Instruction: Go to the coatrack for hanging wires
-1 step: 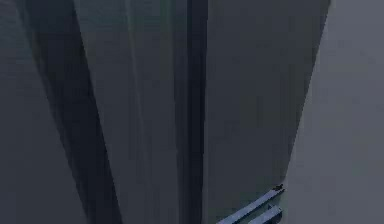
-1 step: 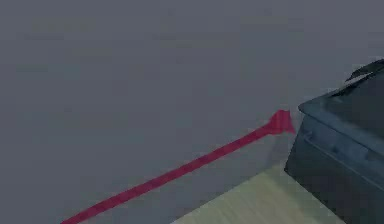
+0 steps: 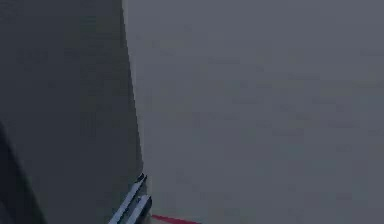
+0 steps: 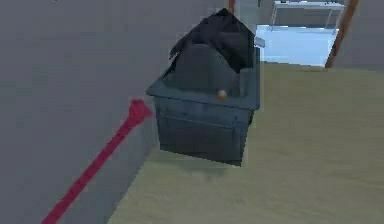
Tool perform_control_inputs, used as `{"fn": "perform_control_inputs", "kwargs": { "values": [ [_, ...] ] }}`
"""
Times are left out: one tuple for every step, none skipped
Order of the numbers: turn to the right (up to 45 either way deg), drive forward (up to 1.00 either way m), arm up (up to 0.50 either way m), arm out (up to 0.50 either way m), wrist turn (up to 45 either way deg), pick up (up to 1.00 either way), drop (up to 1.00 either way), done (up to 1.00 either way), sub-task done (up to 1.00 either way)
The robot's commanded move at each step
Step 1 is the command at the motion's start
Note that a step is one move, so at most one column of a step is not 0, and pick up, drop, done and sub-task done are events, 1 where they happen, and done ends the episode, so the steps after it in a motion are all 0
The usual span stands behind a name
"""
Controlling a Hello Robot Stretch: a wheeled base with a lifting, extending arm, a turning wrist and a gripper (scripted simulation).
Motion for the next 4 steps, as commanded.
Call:
{"fn": "perform_control_inputs", "kwargs": {
  "values": [
    [45.0,0.0,0.0,0.0,0.0,0.0,0.0,0.0,0.0],
    [45.0,0.0,0.0,0.0,0.0,0.0,0.0,0.0,0.0],
    [15.0,0.0,0.0,0.0,0.0,0.0,0.0,0.0,0.0],
    [0.0,0.05,0.0,0.0,0.0,0.0,0.0,0.0,0.0]
  ]
}}
